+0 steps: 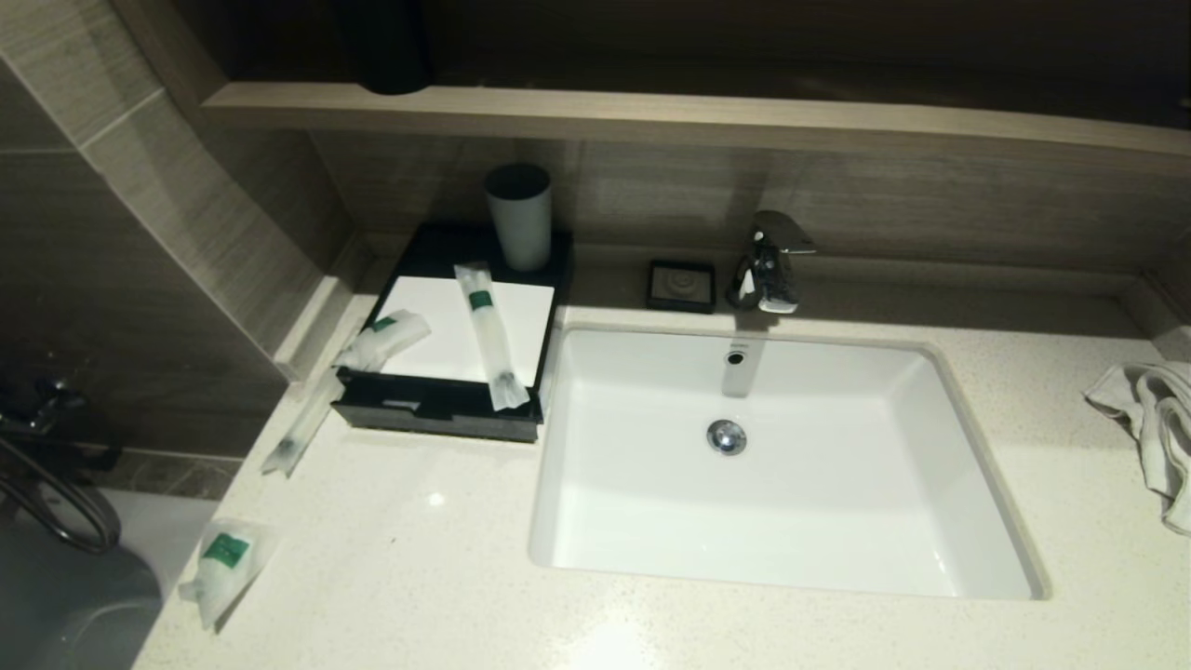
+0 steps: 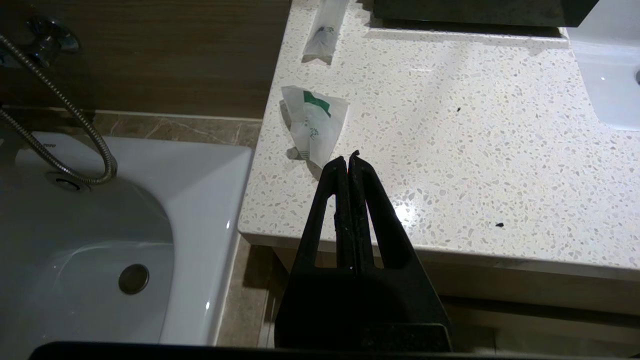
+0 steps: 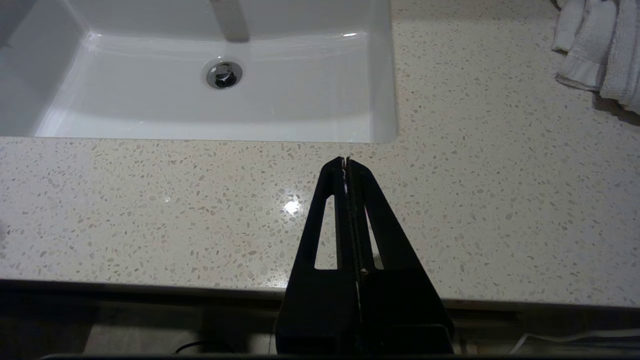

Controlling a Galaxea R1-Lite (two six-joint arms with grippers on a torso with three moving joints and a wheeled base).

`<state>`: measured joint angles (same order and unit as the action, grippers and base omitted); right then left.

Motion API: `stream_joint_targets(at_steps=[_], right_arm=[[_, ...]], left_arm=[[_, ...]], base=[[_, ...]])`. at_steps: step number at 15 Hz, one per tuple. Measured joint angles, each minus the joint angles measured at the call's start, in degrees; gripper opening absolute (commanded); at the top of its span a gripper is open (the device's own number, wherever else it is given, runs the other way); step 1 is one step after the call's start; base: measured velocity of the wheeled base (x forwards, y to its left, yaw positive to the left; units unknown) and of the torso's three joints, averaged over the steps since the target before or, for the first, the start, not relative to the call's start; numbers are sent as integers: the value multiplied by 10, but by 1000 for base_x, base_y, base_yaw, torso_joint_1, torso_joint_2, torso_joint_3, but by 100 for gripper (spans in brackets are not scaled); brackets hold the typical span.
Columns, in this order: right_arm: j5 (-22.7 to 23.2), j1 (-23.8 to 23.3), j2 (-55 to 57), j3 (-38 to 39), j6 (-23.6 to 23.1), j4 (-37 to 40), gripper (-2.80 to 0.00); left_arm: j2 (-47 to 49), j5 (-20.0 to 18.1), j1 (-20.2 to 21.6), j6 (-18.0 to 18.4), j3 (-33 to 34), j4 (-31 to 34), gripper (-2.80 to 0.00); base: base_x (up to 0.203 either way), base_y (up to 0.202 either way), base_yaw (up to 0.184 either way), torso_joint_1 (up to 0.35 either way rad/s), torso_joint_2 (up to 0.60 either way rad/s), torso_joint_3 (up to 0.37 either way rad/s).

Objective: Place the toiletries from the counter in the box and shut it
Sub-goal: Open the drawer

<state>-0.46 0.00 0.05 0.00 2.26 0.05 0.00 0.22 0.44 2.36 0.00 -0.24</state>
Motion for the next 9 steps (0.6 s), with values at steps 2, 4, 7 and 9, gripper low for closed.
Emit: stream_joint_targets(at_steps=[2, 4, 7, 9], right_arm=[[0, 0, 0, 0, 0, 0, -280], [0, 0, 0, 0, 0, 0, -280], [0, 0, 0, 0, 0, 0, -280], [0, 0, 0, 0, 0, 0, -280]], left_arm=[[0, 0, 0, -1, 0, 0, -280], [0, 0, 0, -2, 0, 0, -280], [0, 0, 0, -5, 0, 0, -280], [0, 0, 0, -11, 0, -1, -280]], base=[[0, 0, 0, 0, 0, 0], [0, 0, 0, 0, 0, 0], [0, 0, 0, 0, 0, 0], [0, 0, 0, 0, 0, 0]])
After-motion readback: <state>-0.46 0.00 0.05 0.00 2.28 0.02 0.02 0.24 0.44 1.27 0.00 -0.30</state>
